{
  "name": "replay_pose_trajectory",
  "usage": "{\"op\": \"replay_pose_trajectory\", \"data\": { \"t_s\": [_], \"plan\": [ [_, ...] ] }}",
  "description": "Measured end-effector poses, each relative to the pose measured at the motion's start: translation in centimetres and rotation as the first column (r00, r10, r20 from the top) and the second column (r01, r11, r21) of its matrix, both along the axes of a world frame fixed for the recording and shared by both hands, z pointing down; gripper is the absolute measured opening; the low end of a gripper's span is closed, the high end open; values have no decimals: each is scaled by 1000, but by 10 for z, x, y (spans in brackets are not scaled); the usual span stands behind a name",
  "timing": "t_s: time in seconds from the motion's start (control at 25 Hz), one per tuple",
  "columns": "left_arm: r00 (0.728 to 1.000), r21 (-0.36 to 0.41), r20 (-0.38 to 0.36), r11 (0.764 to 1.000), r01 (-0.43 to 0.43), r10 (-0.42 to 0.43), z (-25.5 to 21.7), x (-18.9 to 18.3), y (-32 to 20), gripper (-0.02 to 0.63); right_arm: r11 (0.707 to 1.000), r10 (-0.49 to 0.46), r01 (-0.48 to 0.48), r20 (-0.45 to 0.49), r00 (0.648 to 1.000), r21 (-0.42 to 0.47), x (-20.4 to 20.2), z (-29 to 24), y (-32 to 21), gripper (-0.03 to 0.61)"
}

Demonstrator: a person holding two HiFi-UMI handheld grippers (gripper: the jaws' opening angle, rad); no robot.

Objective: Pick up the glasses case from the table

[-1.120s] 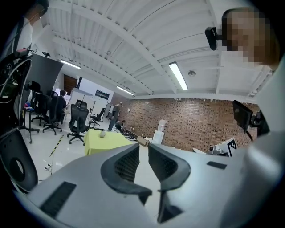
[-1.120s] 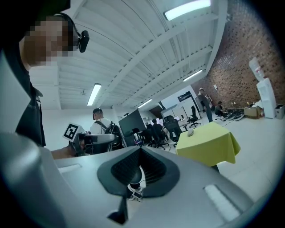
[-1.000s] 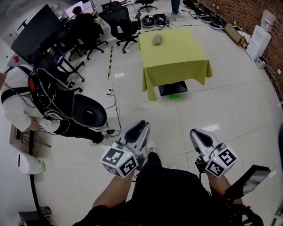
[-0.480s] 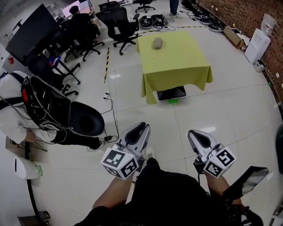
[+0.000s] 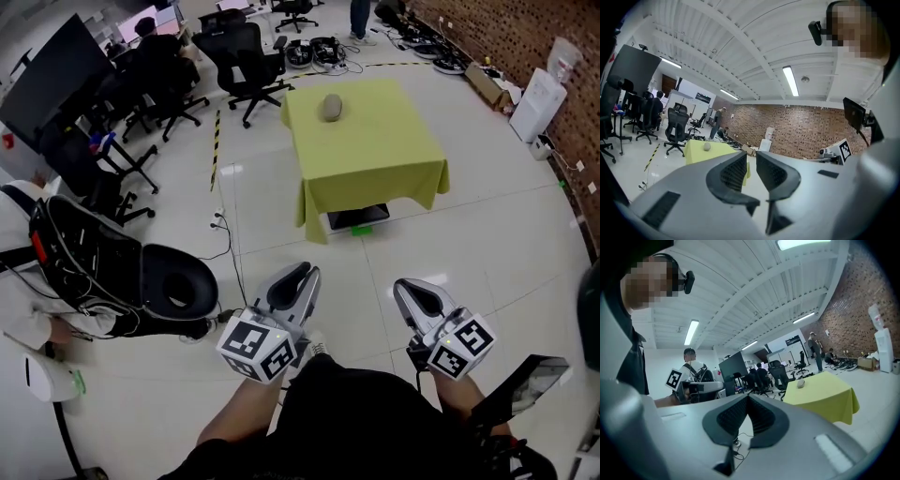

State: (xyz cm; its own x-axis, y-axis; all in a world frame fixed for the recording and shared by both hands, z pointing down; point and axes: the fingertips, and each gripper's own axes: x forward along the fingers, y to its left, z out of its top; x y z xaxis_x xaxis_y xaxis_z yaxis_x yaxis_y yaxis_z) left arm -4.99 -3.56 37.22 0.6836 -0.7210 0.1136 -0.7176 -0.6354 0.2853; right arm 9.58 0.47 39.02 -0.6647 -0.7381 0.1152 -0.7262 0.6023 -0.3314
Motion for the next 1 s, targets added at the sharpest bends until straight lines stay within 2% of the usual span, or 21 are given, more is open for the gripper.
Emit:
{"op": "replay_pose_trajectory", "data": {
  "t_s": [0.6, 1.0],
  "plan": [
    [998, 16, -39, 999, -41, 42, -1, -69, -112, 69, 999, 43, -43, -51, 998, 6, -67, -5, -105, 2],
    [996, 11, -60, 998, -62, 62, 4, -93, -156, 69, 998, 56, -56, -82, 995, 2, -93, -4, -146, 2]
  ]
}}
